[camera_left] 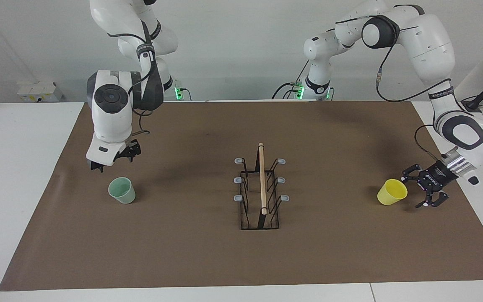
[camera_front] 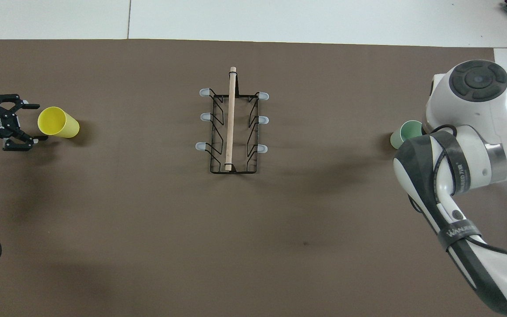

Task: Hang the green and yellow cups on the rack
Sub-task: 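Grasp the yellow cup with the left gripper while the right gripper grasps the green cup, then lift the yellow cup toward the rack with the left gripper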

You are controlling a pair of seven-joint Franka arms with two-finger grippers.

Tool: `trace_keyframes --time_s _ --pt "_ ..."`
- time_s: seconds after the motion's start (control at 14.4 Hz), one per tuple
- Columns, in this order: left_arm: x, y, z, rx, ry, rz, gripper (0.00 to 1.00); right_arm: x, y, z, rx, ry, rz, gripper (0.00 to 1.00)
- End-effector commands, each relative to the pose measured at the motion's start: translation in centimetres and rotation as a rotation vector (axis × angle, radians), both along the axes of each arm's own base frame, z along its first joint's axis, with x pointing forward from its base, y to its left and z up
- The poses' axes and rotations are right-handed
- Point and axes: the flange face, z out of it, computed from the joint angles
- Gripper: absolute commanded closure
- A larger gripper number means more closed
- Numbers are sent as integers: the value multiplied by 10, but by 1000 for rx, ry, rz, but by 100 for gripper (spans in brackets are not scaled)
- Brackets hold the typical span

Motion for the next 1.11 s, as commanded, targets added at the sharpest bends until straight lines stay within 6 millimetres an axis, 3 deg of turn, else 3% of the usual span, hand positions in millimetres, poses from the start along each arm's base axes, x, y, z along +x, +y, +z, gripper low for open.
trace_keyframes --time_s 0.0,0.07,0.28,0.69,0.83,1.04 --pt "-13 -16 -1 -38 27 16 0 -7 -10 6 -63 131 263 0" --pt "-16 -20 -1 -48 34 6 0 -10 -11 6 -89 164 321 0" --pt "-20 -23 -3 -78 30 31 0 -6 24 -3 -298 278 609 0" --pt "-18 -52 -9 -89 -6 6 0 8 87 -64 -551 391 832 0" --pt "-19 -52 -9 -75 -25 3 0 16 103 -88 -581 416 860 0" --pt "-12 -68 -7 -57 -38 -5 0 23 107 -110 -610 425 884 0"
